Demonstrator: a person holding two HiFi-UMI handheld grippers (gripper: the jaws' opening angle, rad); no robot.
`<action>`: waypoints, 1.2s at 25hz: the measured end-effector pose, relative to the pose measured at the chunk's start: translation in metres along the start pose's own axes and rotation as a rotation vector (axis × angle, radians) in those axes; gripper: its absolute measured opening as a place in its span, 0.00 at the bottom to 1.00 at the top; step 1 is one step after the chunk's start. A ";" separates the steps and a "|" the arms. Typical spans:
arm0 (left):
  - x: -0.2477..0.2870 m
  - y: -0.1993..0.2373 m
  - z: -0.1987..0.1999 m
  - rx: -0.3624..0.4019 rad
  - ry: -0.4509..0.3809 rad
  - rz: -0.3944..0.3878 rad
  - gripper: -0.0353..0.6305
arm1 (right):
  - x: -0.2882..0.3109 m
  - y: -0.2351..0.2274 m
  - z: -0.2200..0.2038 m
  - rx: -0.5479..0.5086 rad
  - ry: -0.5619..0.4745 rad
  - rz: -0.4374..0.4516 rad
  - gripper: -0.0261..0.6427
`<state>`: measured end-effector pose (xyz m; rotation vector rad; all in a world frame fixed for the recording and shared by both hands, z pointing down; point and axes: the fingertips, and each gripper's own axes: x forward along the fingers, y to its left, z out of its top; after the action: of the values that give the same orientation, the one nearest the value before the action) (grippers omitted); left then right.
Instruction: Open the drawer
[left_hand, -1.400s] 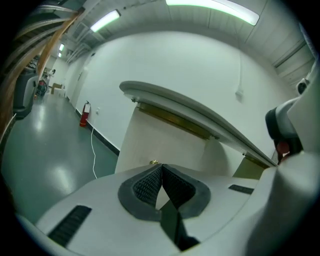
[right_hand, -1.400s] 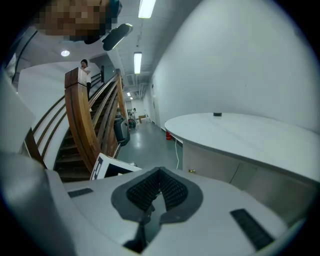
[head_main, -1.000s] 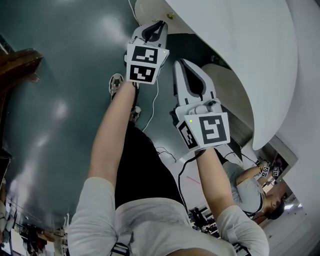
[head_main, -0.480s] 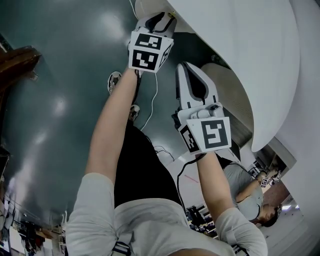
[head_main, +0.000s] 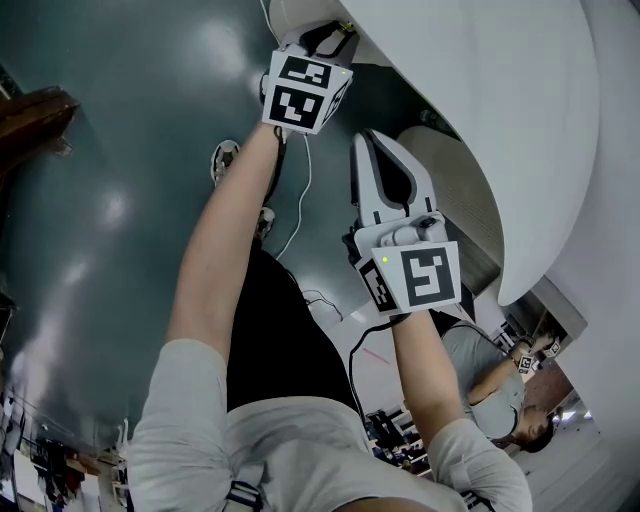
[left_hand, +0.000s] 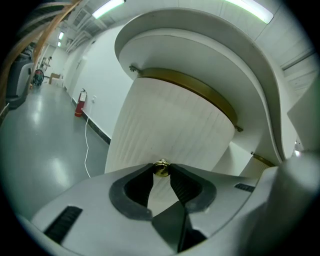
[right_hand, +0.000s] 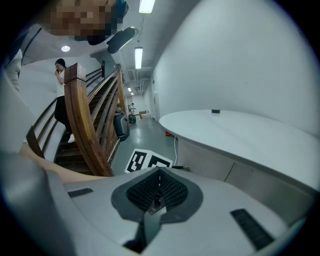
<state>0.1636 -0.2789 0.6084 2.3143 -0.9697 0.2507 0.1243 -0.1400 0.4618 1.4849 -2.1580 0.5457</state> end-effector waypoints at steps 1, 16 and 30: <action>0.000 0.000 0.001 0.012 -0.005 0.006 0.22 | 0.000 0.000 0.000 -0.001 0.002 0.000 0.06; -0.005 0.001 -0.003 0.021 -0.010 0.005 0.21 | -0.003 0.013 -0.005 -0.011 -0.001 0.007 0.06; -0.039 0.009 -0.016 0.016 -0.020 0.024 0.21 | -0.004 0.031 -0.003 -0.020 -0.011 0.024 0.06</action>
<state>0.1306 -0.2517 0.6100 2.3252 -1.0093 0.2464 0.0964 -0.1249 0.4597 1.4558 -2.1861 0.5243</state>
